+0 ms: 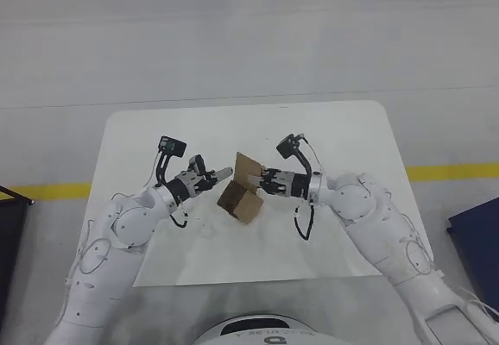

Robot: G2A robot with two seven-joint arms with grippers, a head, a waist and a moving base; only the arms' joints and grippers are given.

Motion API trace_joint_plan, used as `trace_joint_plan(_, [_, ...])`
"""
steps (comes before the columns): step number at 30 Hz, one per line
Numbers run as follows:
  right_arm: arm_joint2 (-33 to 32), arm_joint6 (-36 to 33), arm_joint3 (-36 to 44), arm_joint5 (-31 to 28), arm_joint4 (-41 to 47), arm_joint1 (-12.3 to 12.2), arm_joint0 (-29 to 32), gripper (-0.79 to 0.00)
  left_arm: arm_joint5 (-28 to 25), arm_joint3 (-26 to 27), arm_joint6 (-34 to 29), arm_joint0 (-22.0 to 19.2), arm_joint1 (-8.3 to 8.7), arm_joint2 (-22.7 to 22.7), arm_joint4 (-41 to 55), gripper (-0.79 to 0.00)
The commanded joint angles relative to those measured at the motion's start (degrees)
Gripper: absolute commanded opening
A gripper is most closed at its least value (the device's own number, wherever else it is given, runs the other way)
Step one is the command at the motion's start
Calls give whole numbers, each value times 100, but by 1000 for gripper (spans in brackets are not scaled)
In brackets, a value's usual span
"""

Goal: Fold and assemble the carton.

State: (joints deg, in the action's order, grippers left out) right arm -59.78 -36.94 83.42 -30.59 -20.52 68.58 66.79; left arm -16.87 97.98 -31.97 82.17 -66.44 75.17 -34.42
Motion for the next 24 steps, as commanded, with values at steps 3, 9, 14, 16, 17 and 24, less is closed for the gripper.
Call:
trace_joint_plan(3, [-59,327,35,20,41,7,-14,0,4,-202,44,-25,5,33,116,0])
trace_joint_plan(9, [-442,950,352,404,-216,-75,552,0,8,-294,277,6,42,293,124,0])
trace_joint_plan(14, [-614,1091,756,931,-638,-148,1177,0,-27,-151,178,90,71,367,110,0])
trace_joint_plan(16, [-604,931,910,1220,-698,-161,1320,0,-110,-200,217,106,64,366,393,0])
trace_joint_plan(17, [-584,817,988,1421,-776,-166,1355,0,-156,-238,255,109,61,377,549,0])
trace_joint_plan(24, [-132,397,1278,2929,-854,-69,1226,0,-644,-456,666,467,98,841,1385,0])
